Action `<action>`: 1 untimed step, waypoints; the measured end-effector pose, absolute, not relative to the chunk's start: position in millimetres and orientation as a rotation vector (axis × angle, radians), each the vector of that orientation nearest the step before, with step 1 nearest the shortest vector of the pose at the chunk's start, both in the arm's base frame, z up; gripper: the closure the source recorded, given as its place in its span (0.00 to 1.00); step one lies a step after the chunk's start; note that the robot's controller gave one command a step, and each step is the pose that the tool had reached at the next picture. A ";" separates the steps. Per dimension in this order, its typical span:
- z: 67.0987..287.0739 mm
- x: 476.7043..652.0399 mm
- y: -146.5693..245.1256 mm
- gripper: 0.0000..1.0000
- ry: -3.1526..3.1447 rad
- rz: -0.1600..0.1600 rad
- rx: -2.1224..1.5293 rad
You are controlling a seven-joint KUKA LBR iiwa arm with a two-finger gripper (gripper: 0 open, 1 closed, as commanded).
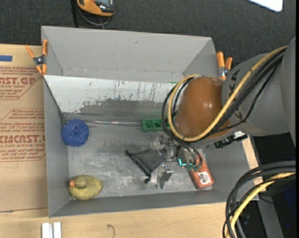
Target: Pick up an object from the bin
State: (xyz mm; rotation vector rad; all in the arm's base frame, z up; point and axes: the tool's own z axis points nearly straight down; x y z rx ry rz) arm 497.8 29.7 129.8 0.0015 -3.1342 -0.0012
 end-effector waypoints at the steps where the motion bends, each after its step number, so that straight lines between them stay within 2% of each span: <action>1: 132.9 499.8 29.6 0.00 -3.141 -0.002 0.000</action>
Offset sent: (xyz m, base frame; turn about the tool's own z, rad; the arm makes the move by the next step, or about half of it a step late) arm 0.0027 0.0147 -0.0598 -0.0124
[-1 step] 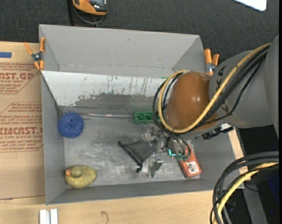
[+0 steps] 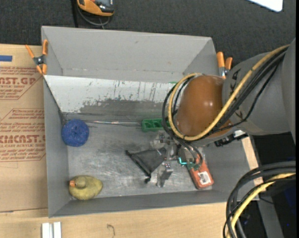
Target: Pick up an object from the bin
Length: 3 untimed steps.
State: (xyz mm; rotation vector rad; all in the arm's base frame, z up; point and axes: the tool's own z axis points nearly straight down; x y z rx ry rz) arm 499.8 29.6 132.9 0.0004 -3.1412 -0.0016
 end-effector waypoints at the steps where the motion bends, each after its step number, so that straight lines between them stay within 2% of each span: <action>1: 73.9 504.0 45.5 1.00 -3.152 -0.004 0.022; 2: 73.9 504.0 45.5 1.00 -3.152 -0.004 0.022; 3: 218.8 516.0 25.6 1.00 -3.141 0.000 0.097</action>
Offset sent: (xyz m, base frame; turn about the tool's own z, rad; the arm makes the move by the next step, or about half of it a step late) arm 0.0000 0.0000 0.0000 0.0000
